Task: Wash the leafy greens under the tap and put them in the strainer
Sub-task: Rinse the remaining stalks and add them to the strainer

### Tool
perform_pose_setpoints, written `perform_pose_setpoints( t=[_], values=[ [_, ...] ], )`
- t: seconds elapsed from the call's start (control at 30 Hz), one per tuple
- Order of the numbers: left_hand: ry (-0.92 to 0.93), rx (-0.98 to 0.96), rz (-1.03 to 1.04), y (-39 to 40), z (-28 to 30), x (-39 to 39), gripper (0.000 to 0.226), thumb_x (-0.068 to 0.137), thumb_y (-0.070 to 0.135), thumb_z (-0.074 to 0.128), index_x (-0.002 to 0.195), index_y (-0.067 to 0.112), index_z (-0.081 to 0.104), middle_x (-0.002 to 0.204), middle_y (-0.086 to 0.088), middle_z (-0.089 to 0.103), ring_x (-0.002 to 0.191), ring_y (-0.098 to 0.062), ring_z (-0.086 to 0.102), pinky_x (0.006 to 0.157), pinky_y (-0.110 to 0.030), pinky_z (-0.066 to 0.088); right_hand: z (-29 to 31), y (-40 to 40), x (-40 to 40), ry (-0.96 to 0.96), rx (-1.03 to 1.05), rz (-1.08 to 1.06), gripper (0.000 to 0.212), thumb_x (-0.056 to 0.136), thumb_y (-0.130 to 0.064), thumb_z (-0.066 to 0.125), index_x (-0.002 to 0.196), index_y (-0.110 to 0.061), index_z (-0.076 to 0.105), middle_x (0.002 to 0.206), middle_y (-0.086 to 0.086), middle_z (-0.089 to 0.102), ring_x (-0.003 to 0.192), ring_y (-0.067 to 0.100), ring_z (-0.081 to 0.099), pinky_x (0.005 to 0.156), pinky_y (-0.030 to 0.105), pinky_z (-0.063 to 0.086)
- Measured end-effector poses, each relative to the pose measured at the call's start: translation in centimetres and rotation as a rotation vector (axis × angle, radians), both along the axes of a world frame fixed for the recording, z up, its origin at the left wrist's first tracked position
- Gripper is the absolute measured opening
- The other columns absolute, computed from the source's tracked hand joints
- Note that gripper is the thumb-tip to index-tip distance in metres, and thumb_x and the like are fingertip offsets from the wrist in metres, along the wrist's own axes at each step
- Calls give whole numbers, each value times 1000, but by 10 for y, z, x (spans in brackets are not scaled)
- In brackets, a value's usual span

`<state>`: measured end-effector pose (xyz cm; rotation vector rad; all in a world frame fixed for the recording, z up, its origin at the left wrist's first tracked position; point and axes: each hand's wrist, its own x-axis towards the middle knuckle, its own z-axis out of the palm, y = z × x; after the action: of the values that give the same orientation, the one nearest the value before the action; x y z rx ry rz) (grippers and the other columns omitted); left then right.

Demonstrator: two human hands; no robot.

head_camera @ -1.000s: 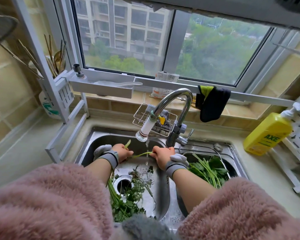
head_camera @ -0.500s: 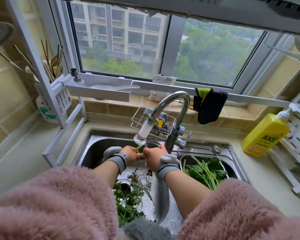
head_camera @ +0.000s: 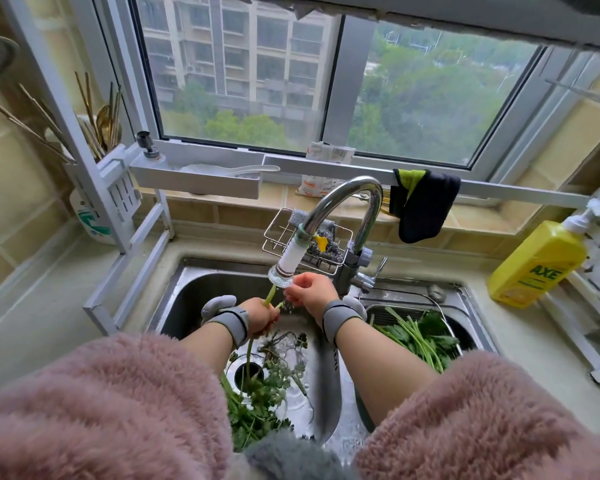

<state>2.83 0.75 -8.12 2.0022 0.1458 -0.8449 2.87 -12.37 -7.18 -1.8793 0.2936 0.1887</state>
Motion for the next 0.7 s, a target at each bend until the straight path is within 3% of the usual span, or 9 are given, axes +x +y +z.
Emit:
perform_pose_setpoints(
  t=[0.1,0.23,0.37,0.43,0.5,0.6,0.7],
  values=[
    [24,-6,-39,2,-2,0,34,101,19,36,68,13,42,57,-4,47,46,-13,33,43,-20,28,4,1,-2,41,125,-26,24,93,-3,50,70,-10,55,46,-7,61,41,1,53,42,11,42],
    [-1,61,-58,-3,-3,4,28,98,19,39,71,15,43,63,-3,40,52,-14,31,49,-23,29,5,1,-3,53,87,63,14,89,-3,55,98,-8,65,68,-6,57,59,5,46,52,12,37],
    [20,48,-74,-8,-5,5,26,96,15,40,71,14,45,64,-4,39,52,-14,30,49,-23,27,5,0,-7,20,100,122,10,88,-7,60,92,-2,68,67,-4,54,61,4,45,53,5,38],
    [26,13,-78,-10,-5,5,25,96,14,40,72,14,45,63,-4,37,51,-14,29,48,-23,26,5,0,-7,12,22,150,9,87,-13,63,79,-10,66,66,-6,56,60,3,48,56,6,40],
    [40,-77,-50,-13,-5,4,24,97,12,41,73,14,44,61,-3,33,50,-12,27,45,-21,24,3,-1,-5,-5,-64,128,25,88,-14,63,65,-20,56,62,-7,53,56,2,45,47,3,36],
    [78,-256,71,-14,-3,4,23,96,8,43,74,13,42,60,-2,32,50,-10,27,43,-17,26,0,-4,-1,0,-137,70,25,89,-21,63,64,-19,59,63,-6,55,56,4,45,51,12,38],
    [61,-368,169,-9,-3,6,22,96,6,47,74,8,48,64,-6,41,53,-13,37,51,-20,37,-4,-4,2,32,-173,22,25,89,-27,61,86,-4,71,76,4,62,71,12,51,67,24,39]
  ],
)
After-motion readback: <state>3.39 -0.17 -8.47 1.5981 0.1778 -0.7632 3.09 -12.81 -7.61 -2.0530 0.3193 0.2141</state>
